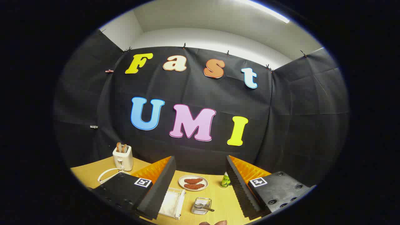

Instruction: Take the plate from the dish rack, then take the spoon from the basket and place it into the plate.

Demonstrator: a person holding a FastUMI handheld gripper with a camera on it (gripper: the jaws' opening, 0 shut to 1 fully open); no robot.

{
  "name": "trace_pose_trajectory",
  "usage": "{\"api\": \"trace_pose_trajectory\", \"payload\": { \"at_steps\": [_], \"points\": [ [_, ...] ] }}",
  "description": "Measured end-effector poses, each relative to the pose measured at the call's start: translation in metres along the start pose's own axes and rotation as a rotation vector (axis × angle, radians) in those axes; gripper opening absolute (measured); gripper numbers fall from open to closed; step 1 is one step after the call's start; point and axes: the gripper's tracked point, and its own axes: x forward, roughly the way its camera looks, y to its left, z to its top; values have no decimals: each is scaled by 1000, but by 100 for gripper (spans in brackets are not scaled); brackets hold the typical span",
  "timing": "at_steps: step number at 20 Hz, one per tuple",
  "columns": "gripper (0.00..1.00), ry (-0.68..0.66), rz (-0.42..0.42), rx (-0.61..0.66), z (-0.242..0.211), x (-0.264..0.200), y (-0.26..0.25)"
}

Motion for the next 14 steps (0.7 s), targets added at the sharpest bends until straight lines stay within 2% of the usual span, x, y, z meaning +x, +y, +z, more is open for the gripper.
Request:
{"api": "trace_pose_trajectory", "payload": {
  "at_steps": [14],
  "points": [
    [97, 10, 31, -21, -2, 12, 14]
  ]
}}
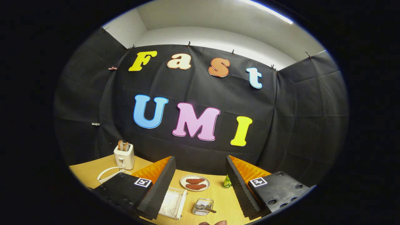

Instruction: Take the plate from the dish rack, then take the spoon from the basket and place it into the plate.

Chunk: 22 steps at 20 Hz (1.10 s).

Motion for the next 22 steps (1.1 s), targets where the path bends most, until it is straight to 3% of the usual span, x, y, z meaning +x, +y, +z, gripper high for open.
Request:
{"api": "trace_pose_trajectory", "payload": {
  "at_steps": [3, 5, 11, 18, 22],
  "points": [
    [97, 13, 19, 8, -3, 4, 7],
    [97, 73, 80, 41, -13, 9, 25],
    [98, 376, 216, 151, -56, 38, 76],
    [99, 780, 258, 273, -131, 75, 135],
    [95, 1003, 259, 318, -178, 85, 173]
  ]
}}
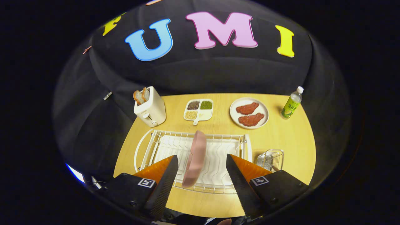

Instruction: Take the plate from the dish rack, then take the spoon from the basket and place it into the plate.

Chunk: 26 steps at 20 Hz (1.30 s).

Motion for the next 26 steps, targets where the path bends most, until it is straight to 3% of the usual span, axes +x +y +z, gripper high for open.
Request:
{"api": "trace_pose_trajectory", "payload": {
  "at_steps": [5, 9, 11, 12, 14, 21, 23, 26],
  "points": [
    [85, 205, -94, 73, -25, 64, 1],
    [70, 289, -194, 44, -41, 94, -12],
    [54, 306, -240, 35, -46, 102, -16],
    [40, 302, -281, 16, -46, 101, -25],
    [32, 308, -294, 11, -44, 101, -22],
    [29, 214, -415, -297, 17, 73, -16],
    [29, 181, -371, -290, 21, 64, -9],
    [29, 146, -246, -165, 11, 42, -6]
  ]
}}
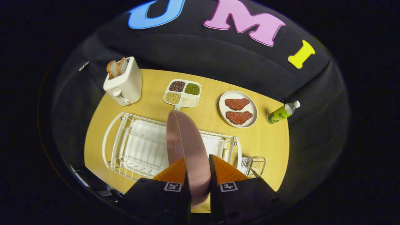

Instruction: Take the plate from the dish rack, then take the spoon from the basket and place it into the plate.

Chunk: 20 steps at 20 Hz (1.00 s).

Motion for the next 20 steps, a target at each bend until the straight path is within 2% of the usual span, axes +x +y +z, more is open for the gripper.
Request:
{"api": "trace_pose_trajectory", "payload": {
  "at_steps": [3, 11, 15, 20],
  "points": [
    [29, -13, 83, 93, -30, -26, -13],
    [29, 1, 295, 270, -144, -70, -31],
    [29, 72, 386, 376, -203, -60, -26],
    [29, 104, 413, 384, -265, -29, -19]
  ]
}}
